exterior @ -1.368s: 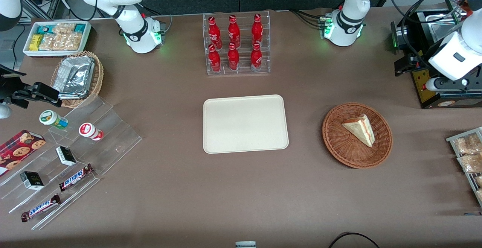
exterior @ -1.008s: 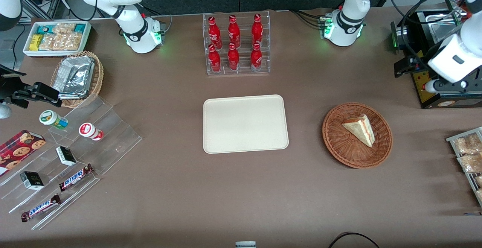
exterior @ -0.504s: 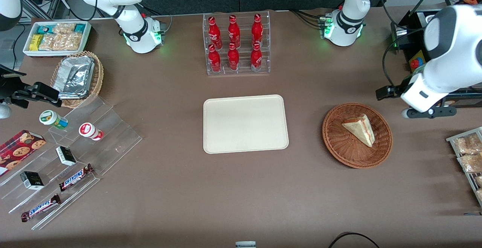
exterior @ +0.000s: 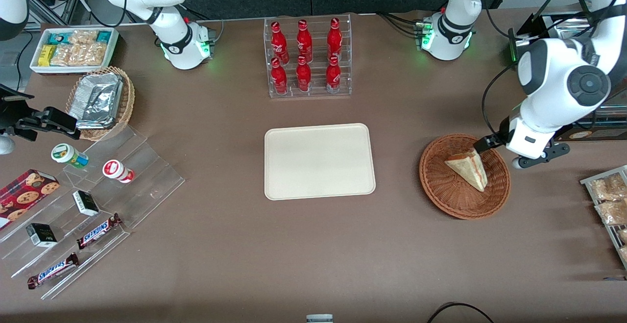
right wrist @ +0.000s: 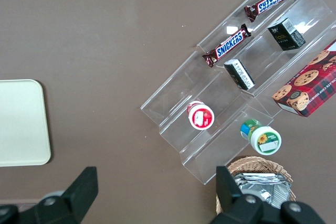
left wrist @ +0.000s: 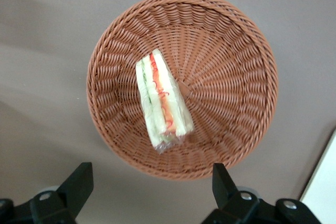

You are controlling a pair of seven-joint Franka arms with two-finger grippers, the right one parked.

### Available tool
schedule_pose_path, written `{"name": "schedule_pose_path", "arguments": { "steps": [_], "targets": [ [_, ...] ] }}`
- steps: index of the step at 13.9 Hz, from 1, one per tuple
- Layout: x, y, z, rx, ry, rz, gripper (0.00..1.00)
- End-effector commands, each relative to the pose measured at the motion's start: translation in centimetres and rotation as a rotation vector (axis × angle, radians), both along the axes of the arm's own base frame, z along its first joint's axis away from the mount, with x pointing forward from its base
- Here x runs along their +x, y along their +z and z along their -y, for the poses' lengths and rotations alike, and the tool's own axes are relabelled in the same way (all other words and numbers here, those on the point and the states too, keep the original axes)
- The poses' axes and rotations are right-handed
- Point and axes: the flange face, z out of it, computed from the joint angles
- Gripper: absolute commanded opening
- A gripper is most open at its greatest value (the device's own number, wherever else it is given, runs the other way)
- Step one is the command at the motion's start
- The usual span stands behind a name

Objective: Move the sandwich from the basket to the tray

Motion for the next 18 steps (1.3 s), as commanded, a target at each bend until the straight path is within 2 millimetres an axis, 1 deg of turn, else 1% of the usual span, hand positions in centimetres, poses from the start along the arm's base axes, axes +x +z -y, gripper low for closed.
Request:
{"name": "schedule_pose_path", "arguments": {
  "steps": [1,2,4,7,10,11,14,16,17,18],
  "targets": [
    [-0.5,-1.3,0.0,0.002,0.125,0.055,1.0],
    [-0.3,-2.0,0.0,-0.001,0.191,0.076,1.0],
    [-0.4,-3.2,0.0,-0.004,0.246,0.087,1.0],
    [-0.3,-5.9,0.1,-0.014,0.342,0.116,1.0],
    [-0.6,-8.3,0.1,-0.015,0.362,0.107,1.0],
    [-0.6,-8.7,0.1,-0.016,0.368,0.108,1.0],
    [-0.6,-10.9,0.1,-0.016,0.37,0.093,1.0],
    [-1.1,-12.4,0.0,-0.01,0.378,0.062,1.0],
    [-1.3,-12.9,0.1,-0.009,0.378,0.051,0.98],
    [-1.4,-13.1,-0.1,-0.012,0.391,0.046,0.85]
  ]
}}
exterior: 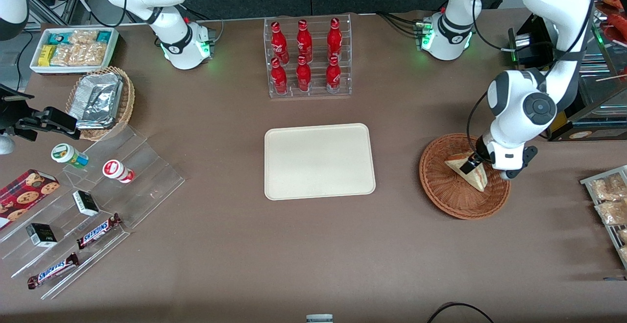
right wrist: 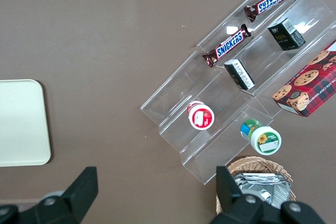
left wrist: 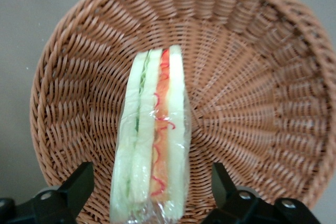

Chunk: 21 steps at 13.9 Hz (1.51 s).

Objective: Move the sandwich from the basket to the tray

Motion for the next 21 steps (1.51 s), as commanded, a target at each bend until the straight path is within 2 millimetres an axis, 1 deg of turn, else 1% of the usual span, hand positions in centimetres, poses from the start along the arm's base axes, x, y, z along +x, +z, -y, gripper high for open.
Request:
{"name": "schedule_pose_path", "arguments": {
  "steps": [1,2,3,4,5,7,9,10,11,13,14,15,16,17,18,20,21],
  "targets": [
    [-0.4,-0.6,-0.1,-0.006,0.043,0.005,0.62],
    [-0.4,-0.6,0.0,-0.006,0.049,0.003,0.36],
    [-0.4,-0.6,0.0,-0.006,0.051,0.002,0.13],
    [-0.4,-0.5,-0.1,-0.005,0.054,-0.001,0.03],
    [-0.3,-0.3,-0.1,-0.005,0.055,0.0,0.0],
    [0.0,0.3,-0.1,-0.004,0.053,0.004,0.0],
    [1.2,2.6,0.3,0.005,0.044,-0.04,0.0],
    [2.2,4.4,0.7,0.011,0.035,-0.069,0.0],
    [3.2,6.5,1.3,0.016,0.025,-0.099,0.0],
    [4.5,10.4,4.4,0.025,-0.028,-0.141,0.0],
    [4.7,11.7,6.3,0.026,-0.063,-0.145,0.0],
    [4.7,12.5,8.5,0.027,-0.101,-0.141,0.0],
    [4.5,12.8,10.6,0.028,-0.13,-0.134,0.0],
    [4.1,12.7,13.0,0.031,-0.171,-0.135,0.0],
    [3.7,13.0,15.4,0.032,-0.209,-0.126,0.0],
    [2.4,13.6,20.5,0.023,-0.293,-0.106,0.0],
    [1.8,13.2,22.9,0.021,-0.333,-0.103,0.0]
  ]
}}
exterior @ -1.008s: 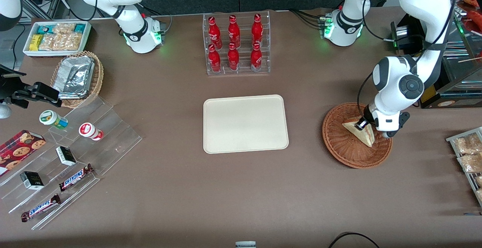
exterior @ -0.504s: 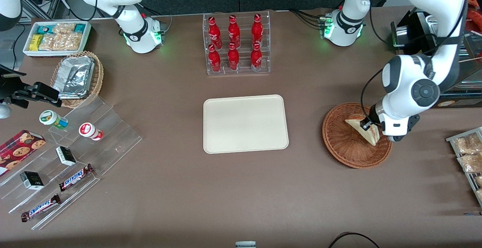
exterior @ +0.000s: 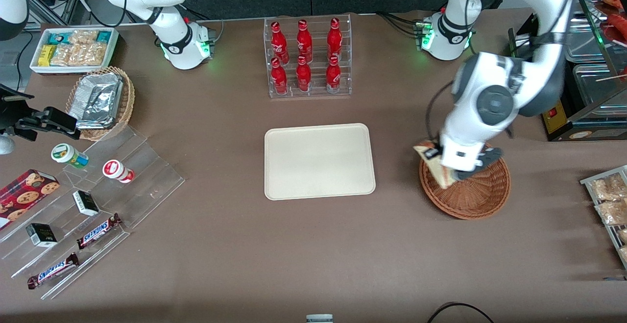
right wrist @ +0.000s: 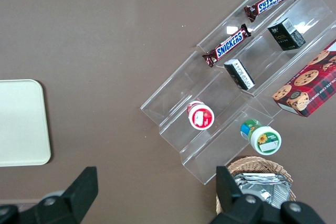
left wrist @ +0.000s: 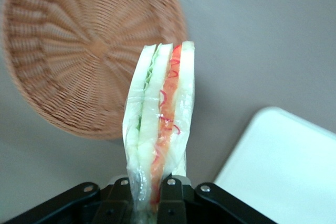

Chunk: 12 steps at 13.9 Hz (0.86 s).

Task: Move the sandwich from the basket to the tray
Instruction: 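Lift the sandwich and carry it over the cream tray, then lower the sandwich onto the tray and open the left gripper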

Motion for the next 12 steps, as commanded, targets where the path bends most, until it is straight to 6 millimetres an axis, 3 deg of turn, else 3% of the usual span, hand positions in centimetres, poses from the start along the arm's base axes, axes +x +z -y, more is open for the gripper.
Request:
{"name": "schedule_pose_path", "arguments": {
  "steps": [1,5,8,10,12],
  "targets": [
    [-0.8,-0.3,7.0,-0.015,-0.096,0.004,0.0],
    [-1.8,-2.7,16.9,-0.03,-0.206,0.022,0.0],
    [-2.9,-5.5,22.5,-0.067,-0.274,0.057,0.0],
    [-4.3,-8.1,25.5,-0.07,-0.313,0.053,0.0],
    [-4.3,-9.1,26.4,-0.065,-0.329,0.051,0.0]
  ]
}}
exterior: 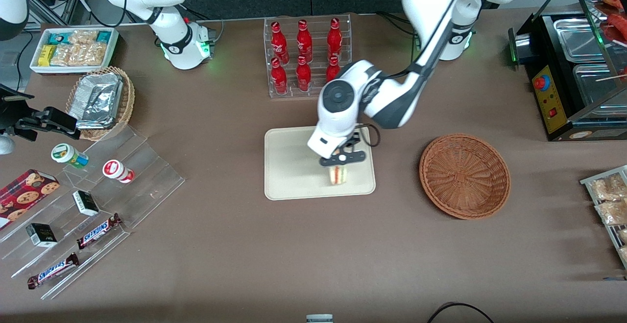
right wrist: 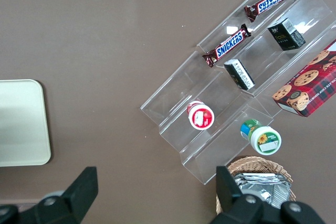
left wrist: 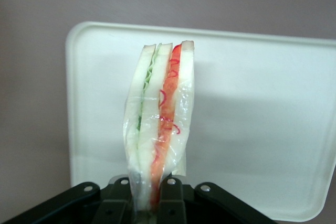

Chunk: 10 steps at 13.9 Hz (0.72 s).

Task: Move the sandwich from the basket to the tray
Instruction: 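Lower the sandwich onto the tray and open the left gripper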

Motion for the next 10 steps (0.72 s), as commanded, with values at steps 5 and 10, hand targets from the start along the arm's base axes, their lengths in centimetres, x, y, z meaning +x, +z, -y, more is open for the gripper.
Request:
{"name": "schedule_pose_path", "arguments": {
  "steps": [5,10],
  "targets": [
    [-0.5,-2.7,3.3,-0.002,-0.04,0.016,0.0],
    [-0.6,-4.5,3.1,0.031,-0.053,0.013,0.0]
  ]
}}
